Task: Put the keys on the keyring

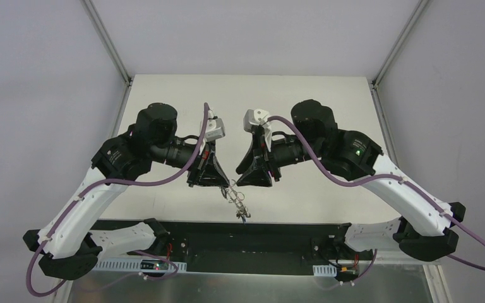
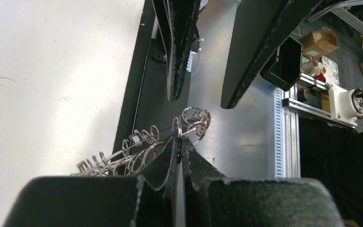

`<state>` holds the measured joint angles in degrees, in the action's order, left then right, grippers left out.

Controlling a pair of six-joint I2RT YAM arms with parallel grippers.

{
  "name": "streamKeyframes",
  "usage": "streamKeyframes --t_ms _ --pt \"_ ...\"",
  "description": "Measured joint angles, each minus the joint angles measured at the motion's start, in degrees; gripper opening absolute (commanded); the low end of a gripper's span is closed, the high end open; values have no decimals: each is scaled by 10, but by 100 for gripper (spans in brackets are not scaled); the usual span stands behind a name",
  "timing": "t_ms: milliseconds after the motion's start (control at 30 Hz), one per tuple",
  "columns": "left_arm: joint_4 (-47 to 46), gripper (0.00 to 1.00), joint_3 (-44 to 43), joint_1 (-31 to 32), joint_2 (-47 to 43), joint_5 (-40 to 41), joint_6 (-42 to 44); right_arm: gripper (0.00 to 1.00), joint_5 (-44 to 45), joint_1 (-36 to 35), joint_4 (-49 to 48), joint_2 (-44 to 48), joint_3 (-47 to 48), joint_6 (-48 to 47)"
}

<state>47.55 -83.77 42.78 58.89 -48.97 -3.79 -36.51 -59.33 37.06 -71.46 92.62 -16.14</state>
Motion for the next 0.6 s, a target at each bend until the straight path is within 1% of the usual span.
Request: streamKeyframes --t_ms 400,600 --pt "4 0 0 0 3 1 3 41 -21 0 -18 -23 0 0" --pt "4 0 0 0 3 5 3 37 -30 0 -18 -28 -2 1"
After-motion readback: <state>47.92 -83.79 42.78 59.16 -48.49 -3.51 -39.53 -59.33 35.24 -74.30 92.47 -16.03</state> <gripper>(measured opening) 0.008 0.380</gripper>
